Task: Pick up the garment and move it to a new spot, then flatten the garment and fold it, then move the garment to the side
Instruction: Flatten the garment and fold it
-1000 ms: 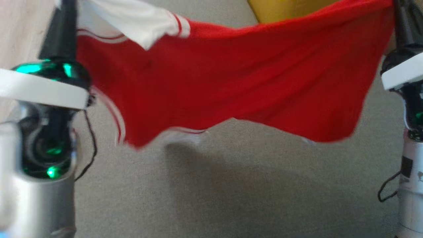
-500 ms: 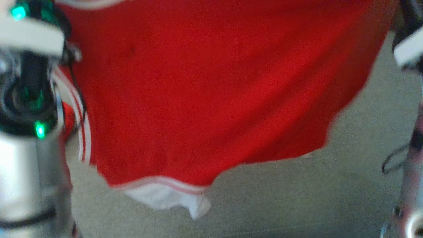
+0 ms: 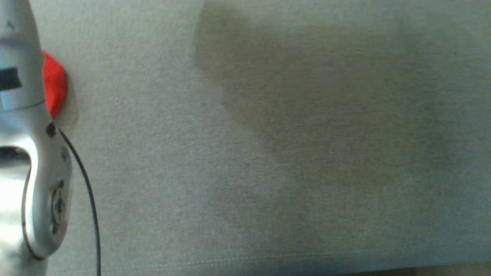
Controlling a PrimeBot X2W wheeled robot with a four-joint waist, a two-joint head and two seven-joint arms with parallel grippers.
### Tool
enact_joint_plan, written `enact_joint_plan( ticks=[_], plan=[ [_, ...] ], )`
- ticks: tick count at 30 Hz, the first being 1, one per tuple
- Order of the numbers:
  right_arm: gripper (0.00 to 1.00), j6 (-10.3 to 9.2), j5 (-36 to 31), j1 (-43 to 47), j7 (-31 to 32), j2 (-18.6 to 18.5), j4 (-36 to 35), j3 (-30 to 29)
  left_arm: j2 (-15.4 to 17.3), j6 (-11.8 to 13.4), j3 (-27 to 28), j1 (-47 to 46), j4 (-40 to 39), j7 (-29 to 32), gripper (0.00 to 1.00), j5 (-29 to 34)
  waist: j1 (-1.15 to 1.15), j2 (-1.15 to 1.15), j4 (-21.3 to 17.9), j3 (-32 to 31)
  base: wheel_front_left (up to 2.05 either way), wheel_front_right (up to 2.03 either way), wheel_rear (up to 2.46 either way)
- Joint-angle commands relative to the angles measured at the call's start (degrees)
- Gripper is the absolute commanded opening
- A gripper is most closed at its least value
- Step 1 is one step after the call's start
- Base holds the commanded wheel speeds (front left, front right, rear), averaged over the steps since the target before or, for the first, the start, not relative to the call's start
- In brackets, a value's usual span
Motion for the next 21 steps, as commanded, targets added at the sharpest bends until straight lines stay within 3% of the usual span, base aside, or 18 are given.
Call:
enact_joint_plan(
  ticks=[1,6,11,21],
  plan=[
    [0.00,-0.04,-0.2,-2.3,-1.9,0.1,-0.7,0.7,2.2,-0.7,1.2,-2.5,-0.7,-0.9,0.00,0.3,-0.03,0.00,1.8,1.6,0.00,0.00,0.00],
    [0.00,-0.04,3.7,-1.4,-11.0,-1.2,8.5,5.1,1.5,-5.1,-0.7,-1.4,7.4,-3.5,0.00,0.7,-0.03,0.00,3.6,2.5,0.00,0.00,0.00],
    [0.00,-0.04,8.2,5.6,-13.8,-1.7,13.0,9.7,1.6,-8.1,-3.5,5.5,11.6,-3.3,0.00,1.4,-0.03,0.00,4.1,2.4,0.00,0.00,0.00],
    [0.00,-0.04,18.9,21.6,-7.7,-4.2,15.9,20.0,4.6,-10.7,-9.2,25.3,13.9,-1.1,0.00,1.1,-0.03,0.00,4.1,-2.0,0.00,0.00,0.00]
  ],
)
